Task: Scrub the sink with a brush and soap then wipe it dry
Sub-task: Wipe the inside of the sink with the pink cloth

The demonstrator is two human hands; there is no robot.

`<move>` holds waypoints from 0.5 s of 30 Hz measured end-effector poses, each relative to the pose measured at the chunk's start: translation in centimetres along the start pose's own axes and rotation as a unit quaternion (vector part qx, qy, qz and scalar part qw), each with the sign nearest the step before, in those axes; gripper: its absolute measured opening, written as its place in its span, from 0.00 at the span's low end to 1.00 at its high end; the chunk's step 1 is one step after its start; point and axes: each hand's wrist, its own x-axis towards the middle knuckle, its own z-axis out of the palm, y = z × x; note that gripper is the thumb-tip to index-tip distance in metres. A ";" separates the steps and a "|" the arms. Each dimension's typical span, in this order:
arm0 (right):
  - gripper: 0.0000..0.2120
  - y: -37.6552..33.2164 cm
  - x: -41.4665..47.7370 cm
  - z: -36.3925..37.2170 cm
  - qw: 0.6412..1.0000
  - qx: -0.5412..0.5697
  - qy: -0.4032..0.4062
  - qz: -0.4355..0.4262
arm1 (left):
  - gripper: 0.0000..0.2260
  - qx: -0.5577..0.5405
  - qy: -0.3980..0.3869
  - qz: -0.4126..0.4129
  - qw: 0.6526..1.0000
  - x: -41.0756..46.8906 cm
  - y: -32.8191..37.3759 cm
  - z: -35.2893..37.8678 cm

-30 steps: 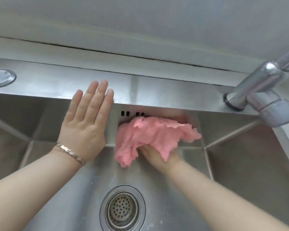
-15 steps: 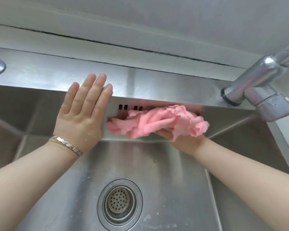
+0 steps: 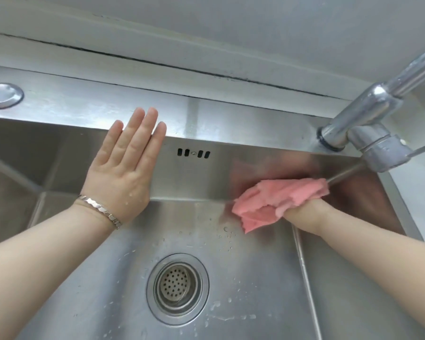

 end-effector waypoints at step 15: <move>0.04 -23.7 -6.8 -1.3 0.892 -0.234 0.124 -0.365 | 0.38 0.077 -0.252 -0.401 0.877 -1.4 -6.0 -10.9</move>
